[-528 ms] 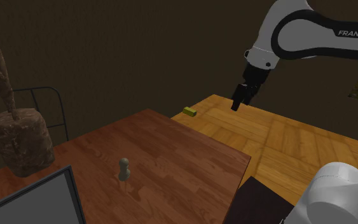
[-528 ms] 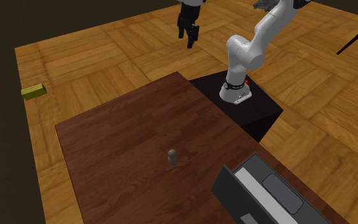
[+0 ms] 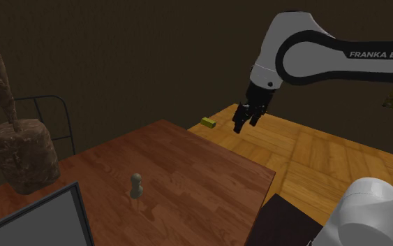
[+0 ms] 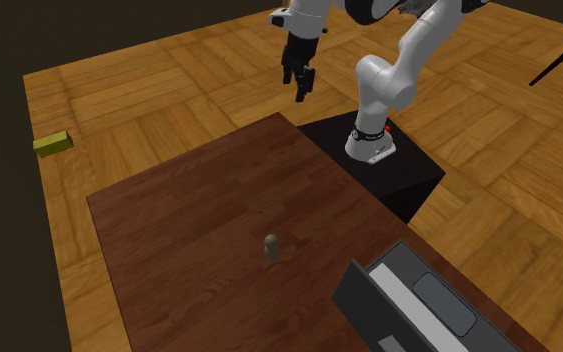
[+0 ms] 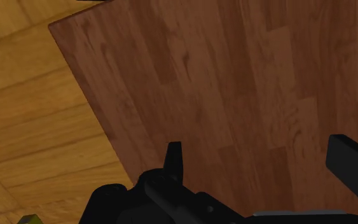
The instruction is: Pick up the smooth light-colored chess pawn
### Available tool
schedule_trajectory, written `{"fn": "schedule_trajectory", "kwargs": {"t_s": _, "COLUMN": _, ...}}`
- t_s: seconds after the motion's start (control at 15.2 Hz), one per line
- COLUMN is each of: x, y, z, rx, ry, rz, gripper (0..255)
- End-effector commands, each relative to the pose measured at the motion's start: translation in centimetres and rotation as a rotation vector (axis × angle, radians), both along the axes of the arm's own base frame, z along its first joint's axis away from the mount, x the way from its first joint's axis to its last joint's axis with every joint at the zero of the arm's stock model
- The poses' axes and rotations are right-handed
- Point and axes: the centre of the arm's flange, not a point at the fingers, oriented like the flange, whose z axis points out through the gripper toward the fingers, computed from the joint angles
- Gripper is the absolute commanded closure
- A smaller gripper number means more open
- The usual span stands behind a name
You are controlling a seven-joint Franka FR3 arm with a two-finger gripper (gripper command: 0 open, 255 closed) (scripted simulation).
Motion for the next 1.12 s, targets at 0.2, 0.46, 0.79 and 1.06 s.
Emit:
{"fn": "schedule_trajectory", "kwargs": {"t_s": 0.2, "x": 2.4, "y": 5.2, "z": -3.3, "rx": -0.001, "ry": -0.008, "rz": -0.038, "gripper": 0}}
{"fn": "schedule_trajectory", "kwargs": {"t_s": 0.46, "x": 4.3, "y": 9.5, "z": -5.8, "rx": -0.002, "ry": -0.014, "rz": -0.067, "gripper": 0}}
{"fn": "schedule_trajectory", "kwargs": {"t_s": 0.79, "x": 6.9, "y": 14.8, "z": -8.9, "rx": -0.004, "ry": -0.022, "rz": -0.104, "gripper": 0}}
{"fn": "schedule_trajectory", "kwargs": {"t_s": 1.06, "x": 9.1, "y": 19.0, "z": -11.4, "rx": -0.006, "ry": -0.028, "rz": -0.133, "gripper": 0}}
